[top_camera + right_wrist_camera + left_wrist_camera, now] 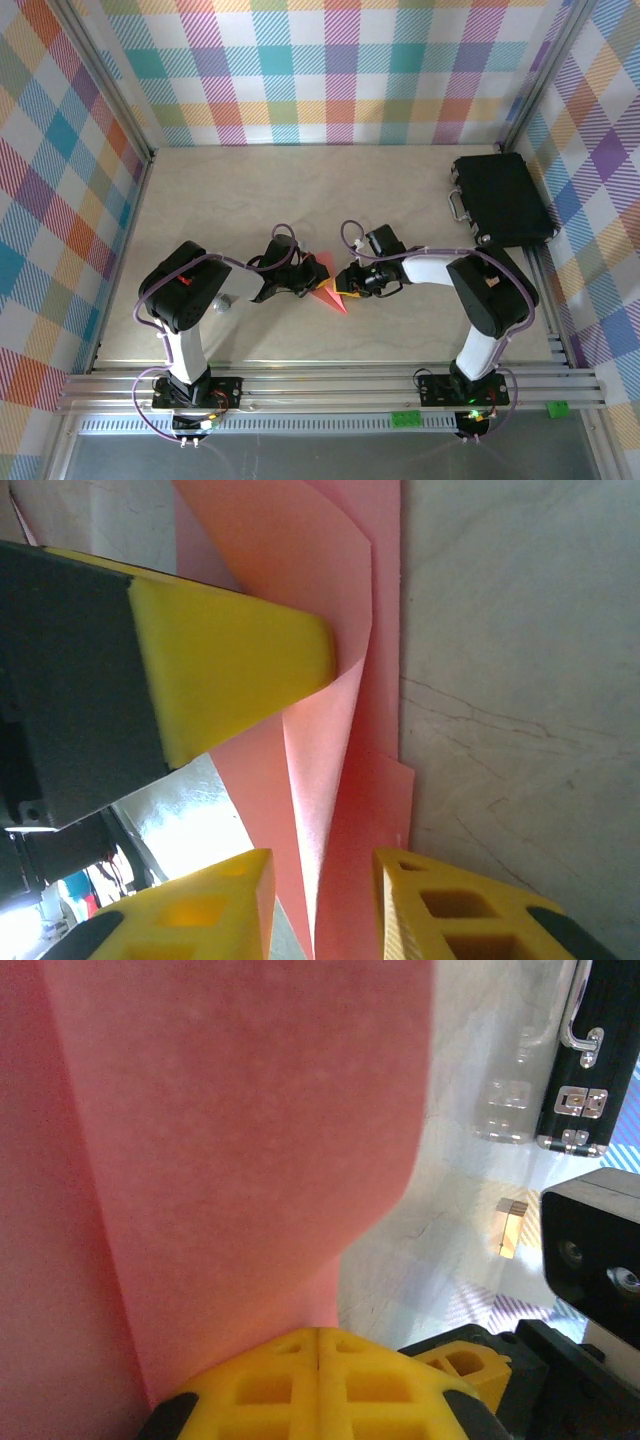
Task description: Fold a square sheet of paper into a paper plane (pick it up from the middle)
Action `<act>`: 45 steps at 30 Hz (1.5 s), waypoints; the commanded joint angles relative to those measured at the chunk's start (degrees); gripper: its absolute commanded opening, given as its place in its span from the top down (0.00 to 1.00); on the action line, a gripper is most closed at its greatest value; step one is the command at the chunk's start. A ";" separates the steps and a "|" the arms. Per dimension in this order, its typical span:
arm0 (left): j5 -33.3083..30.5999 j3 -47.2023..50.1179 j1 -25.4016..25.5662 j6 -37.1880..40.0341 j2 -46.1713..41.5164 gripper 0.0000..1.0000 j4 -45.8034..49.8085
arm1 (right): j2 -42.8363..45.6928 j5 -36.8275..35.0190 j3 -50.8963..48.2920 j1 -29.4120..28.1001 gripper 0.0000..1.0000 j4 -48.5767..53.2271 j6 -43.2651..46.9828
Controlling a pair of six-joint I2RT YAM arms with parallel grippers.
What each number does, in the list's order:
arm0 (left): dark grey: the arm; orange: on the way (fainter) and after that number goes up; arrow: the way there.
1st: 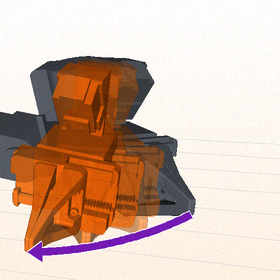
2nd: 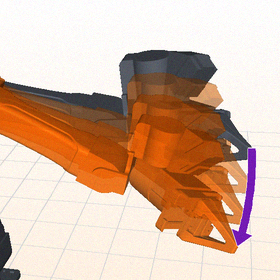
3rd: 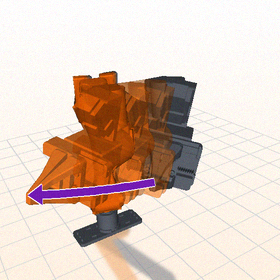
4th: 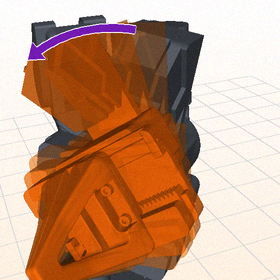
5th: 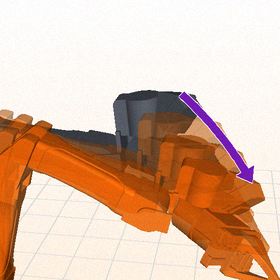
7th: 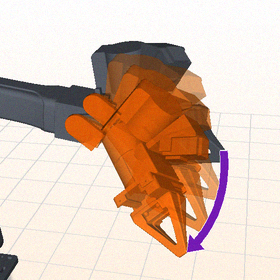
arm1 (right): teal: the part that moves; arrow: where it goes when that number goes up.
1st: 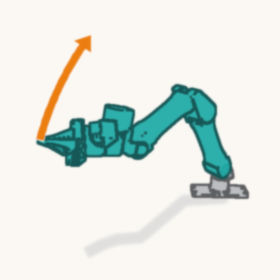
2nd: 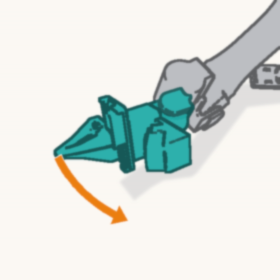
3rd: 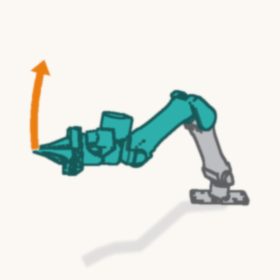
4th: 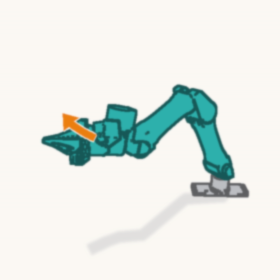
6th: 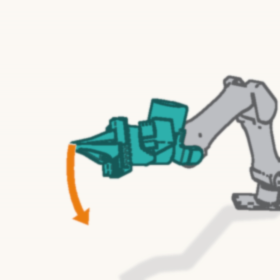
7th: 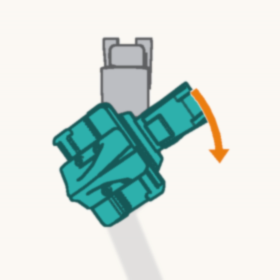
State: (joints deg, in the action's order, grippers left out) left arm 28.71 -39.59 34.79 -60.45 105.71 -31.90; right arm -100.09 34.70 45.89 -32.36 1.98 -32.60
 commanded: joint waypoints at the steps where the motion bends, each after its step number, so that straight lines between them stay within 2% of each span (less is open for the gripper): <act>1: 0.86 -0.92 0.46 0.61 0.28 0.98 0.75 | -1.62 2.36 1.70 -0.42 0.70 -1.60 -0.75; 7: 1.04 -0.75 0.46 0.16 0.54 0.98 0.05 | -2.90 3.36 2.19 -0.69 0.74 -2.79 -1.21; 20: 1.12 -0.62 0.42 -0.46 0.98 0.98 -0.89 | -5.39 3.80 3.43 -1.47 0.75 -2.94 -0.97; 35: 1.05 -0.64 0.46 -0.81 0.82 0.98 -1.28 | -6.43 5.03 2.73 -1.55 0.88 -5.33 -1.28; 45: 0.23 -0.75 -0.11 0.12 -2.54 0.97 -0.58 | -7.18 6.85 0.65 -1.25 0.95 -8.42 -2.69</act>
State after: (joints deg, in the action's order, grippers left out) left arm 28.93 -39.59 34.79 -60.86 105.62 -32.03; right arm -106.21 39.57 47.83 -33.52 -4.47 -34.37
